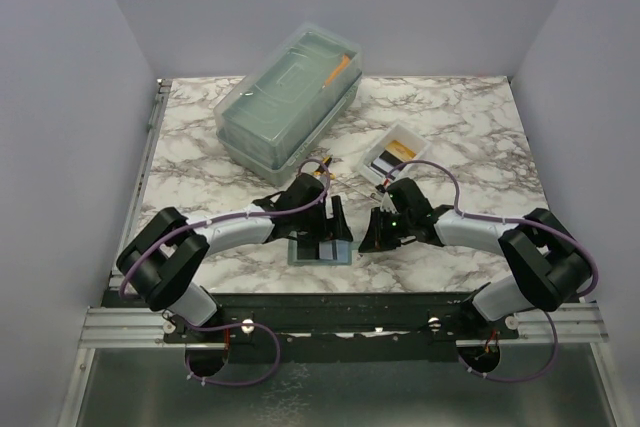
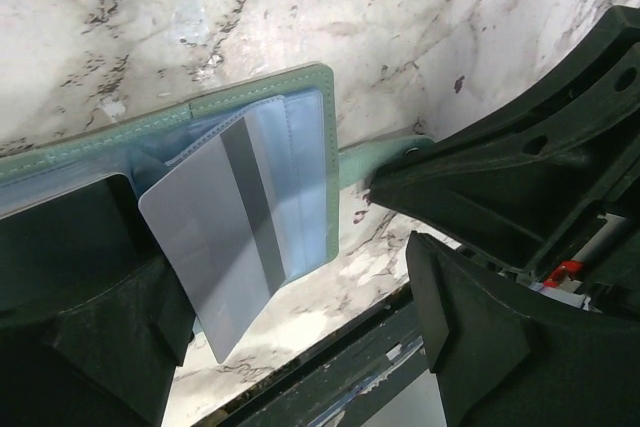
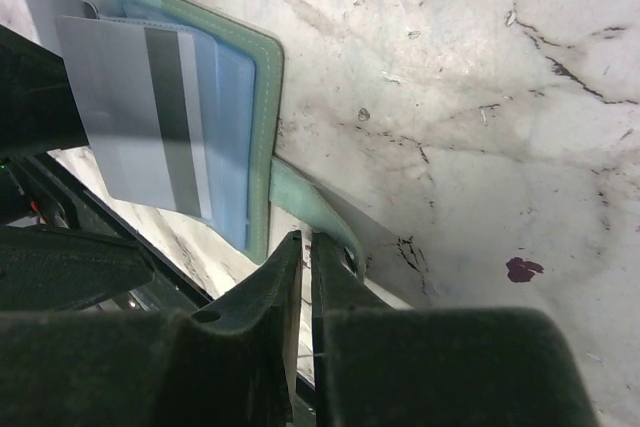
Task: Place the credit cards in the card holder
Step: Insert the credit card into the card holder.
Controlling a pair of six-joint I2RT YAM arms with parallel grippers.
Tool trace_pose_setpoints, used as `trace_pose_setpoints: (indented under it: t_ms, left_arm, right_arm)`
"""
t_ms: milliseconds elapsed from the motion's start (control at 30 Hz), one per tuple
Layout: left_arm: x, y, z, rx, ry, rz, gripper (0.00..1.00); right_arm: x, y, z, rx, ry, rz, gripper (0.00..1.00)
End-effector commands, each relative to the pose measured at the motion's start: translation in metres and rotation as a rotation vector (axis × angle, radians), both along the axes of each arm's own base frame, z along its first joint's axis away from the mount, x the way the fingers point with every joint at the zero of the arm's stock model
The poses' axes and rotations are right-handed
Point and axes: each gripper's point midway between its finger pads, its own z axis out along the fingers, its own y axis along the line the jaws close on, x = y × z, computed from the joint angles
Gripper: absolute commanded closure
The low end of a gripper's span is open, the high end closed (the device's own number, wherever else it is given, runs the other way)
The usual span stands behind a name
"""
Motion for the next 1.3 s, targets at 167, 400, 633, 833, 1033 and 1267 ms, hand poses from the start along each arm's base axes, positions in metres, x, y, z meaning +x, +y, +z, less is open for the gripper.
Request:
trace_pose_setpoints:
  t_ms: [167, 400, 633, 833, 1033, 1267]
  left_arm:
    - [0.003, 0.033, -0.011, 0.189, -0.032, 0.092, 0.12]
    - [0.004, 0.026, -0.013, 0.313, -0.078, 0.054, 0.12]
    - [-0.015, 0.026, -0.004, 0.231, -0.041, -0.107, 0.12]
    - [-0.018, 0.024, 0.017, 0.041, -0.043, -0.166, 0.12]
    - [-0.011, 0.045, 0.024, 0.067, -0.053, -0.090, 0.09]
    - [-0.012, 0.057, 0.031, 0.063, -0.063, -0.067, 0.13]
  right_arm:
    - [-0.005, -0.001, -0.009, -0.019, 0.026, 0.010, 0.88]
    - [-0.001, 0.003, -0.010, -0.019, 0.030, 0.025, 0.88]
    - [0.001, 0.006, -0.007, -0.017, 0.027, 0.033, 0.88]
    - [0.003, 0.009, -0.005, -0.007, 0.022, 0.038, 0.88]
    - [0.002, 0.008, -0.006, -0.010, 0.025, 0.042, 0.88]
    - [0.002, 0.010, -0.004, -0.002, 0.028, 0.044, 0.88]
